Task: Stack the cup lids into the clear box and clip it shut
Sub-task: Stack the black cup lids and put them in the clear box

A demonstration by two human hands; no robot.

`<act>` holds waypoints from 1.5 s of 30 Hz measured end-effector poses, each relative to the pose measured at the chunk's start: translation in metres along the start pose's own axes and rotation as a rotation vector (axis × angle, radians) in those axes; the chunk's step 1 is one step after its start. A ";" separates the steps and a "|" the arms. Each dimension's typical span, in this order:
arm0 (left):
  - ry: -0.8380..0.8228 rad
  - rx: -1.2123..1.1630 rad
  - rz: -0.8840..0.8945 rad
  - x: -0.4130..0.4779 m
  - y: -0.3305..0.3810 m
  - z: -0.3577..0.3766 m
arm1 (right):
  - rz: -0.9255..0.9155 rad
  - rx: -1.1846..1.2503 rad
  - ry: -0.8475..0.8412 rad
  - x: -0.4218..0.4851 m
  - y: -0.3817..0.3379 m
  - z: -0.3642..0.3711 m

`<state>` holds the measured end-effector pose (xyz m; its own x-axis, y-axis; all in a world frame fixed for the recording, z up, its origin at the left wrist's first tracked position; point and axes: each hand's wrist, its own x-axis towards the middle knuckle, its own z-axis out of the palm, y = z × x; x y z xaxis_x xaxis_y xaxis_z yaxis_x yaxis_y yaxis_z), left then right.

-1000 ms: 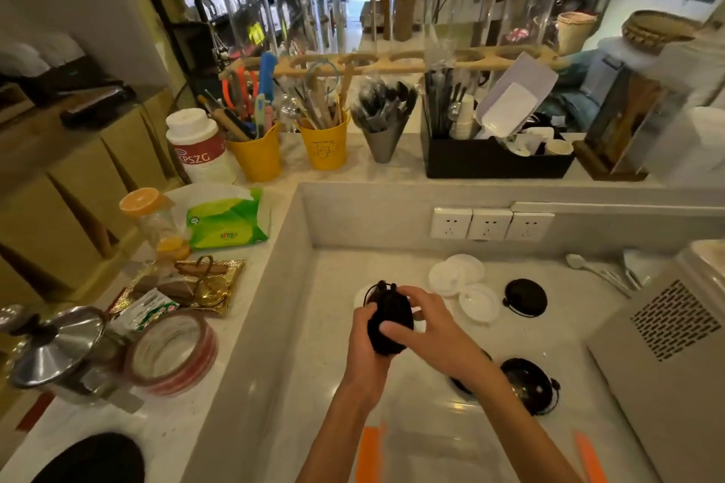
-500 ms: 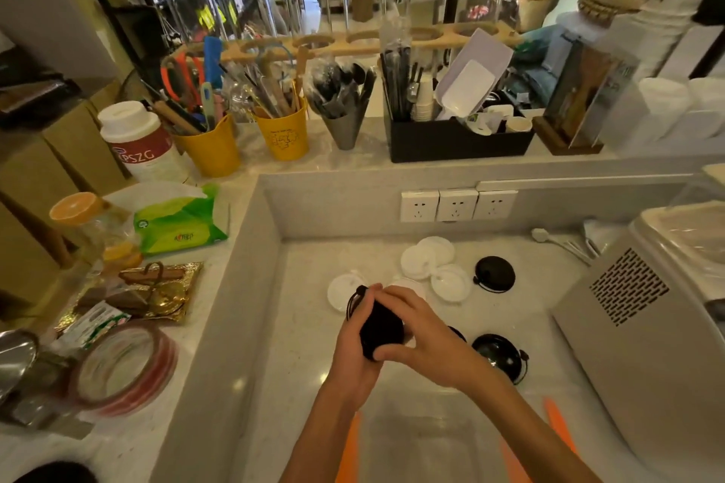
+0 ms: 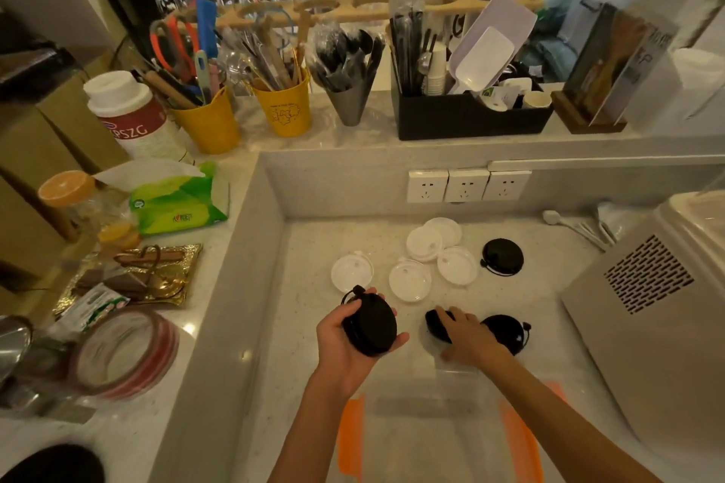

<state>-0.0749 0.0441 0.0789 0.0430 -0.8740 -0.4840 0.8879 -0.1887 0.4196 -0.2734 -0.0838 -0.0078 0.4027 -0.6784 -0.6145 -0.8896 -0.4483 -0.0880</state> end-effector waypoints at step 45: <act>-0.043 0.574 0.088 -0.015 -0.029 0.027 | -0.259 1.032 0.256 -0.127 -0.069 -0.046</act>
<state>-0.1136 0.0503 0.0949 0.0757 -0.9126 -0.4019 0.4911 -0.3166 0.8115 -0.2529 0.0064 0.1122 0.5299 -0.7886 -0.3119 -0.4761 0.0277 -0.8789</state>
